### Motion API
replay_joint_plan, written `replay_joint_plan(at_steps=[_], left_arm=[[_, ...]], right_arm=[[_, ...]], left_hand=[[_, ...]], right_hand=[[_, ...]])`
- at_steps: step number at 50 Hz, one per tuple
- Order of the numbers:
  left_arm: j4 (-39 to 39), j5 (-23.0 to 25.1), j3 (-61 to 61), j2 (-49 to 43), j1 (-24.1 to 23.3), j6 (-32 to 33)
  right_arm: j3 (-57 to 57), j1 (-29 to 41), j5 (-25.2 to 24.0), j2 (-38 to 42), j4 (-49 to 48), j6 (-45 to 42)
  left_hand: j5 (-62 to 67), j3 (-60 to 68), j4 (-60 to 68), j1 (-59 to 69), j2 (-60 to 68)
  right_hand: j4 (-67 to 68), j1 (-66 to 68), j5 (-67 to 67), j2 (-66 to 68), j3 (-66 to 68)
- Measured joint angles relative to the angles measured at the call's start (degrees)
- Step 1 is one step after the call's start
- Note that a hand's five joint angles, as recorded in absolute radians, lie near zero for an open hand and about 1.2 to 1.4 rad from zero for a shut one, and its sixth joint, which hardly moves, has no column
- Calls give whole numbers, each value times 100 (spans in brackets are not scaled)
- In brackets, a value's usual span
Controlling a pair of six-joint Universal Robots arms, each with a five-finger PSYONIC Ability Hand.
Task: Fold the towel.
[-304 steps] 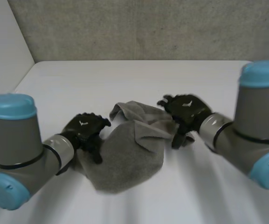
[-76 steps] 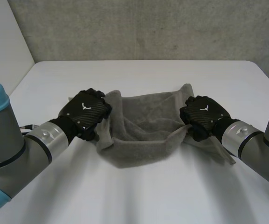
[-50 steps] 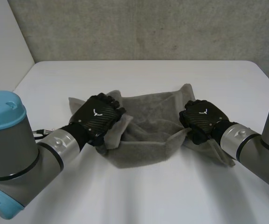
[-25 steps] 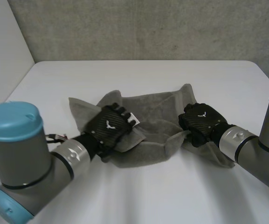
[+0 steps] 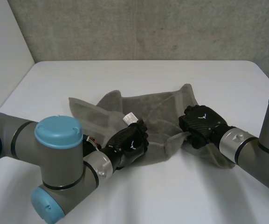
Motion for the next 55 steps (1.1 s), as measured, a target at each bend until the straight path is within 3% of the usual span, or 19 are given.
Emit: replay_joint_plan(at_steps=[8, 21, 39, 55], left_arm=[[147, -21, 24, -76, 5, 88], [11, -34, -35, -61, 157, 106], [-739, -342, -1067, 817, 1673, 91], [-939, -266, -1760, 1834, 2264, -90]], right_arm=[[-1, -3, 0, 19, 0, 0], [-16, -4, 0, 81, 1, 0], [-63, 9, 0, 73, 12, 14], [-102, 23, 0, 110, 18, 25]], left_hand=[[621, 0, 0, 661, 691], [704, 0, 0, 707, 752], [726, 0, 0, 805, 753], [727, 0, 0, 821, 753]], right_hand=[[0, 0, 0, 0, 0], [0, 0, 0, 0, 0], [0, 0, 0, 0, 0], [0, 0, 0, 0, 0]])
